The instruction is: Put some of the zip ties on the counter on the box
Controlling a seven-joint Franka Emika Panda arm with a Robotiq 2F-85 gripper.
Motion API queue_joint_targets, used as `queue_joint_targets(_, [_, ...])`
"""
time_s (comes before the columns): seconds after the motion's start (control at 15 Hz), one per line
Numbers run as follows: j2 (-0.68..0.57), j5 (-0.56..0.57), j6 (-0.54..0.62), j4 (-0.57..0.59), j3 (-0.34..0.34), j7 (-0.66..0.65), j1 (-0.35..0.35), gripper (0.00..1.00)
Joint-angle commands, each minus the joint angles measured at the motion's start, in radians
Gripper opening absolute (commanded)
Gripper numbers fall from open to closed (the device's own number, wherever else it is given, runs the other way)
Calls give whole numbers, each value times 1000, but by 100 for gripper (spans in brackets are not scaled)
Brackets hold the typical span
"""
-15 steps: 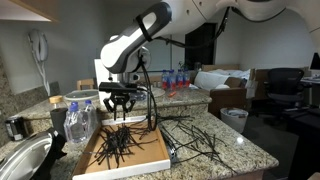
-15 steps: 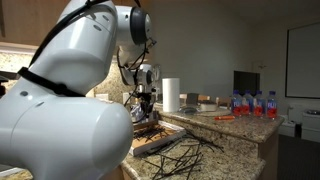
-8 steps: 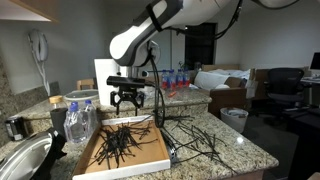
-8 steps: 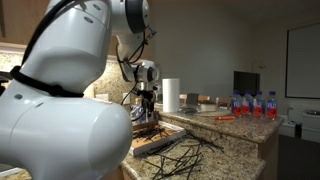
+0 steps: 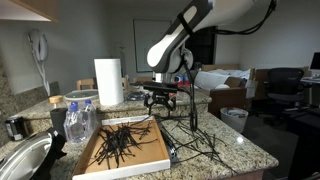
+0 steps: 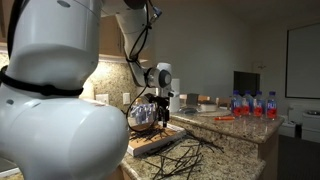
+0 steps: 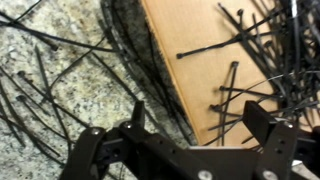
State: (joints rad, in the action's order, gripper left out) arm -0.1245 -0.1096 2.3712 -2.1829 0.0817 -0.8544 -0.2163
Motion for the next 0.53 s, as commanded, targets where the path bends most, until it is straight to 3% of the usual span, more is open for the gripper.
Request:
queue_joint_targets(0.0, [22, -28, 9, -52, -30, 149, 86, 100])
queue_joint_targets(0.47, [-39, -65, -87, -45, -79, 386, 179, 100])
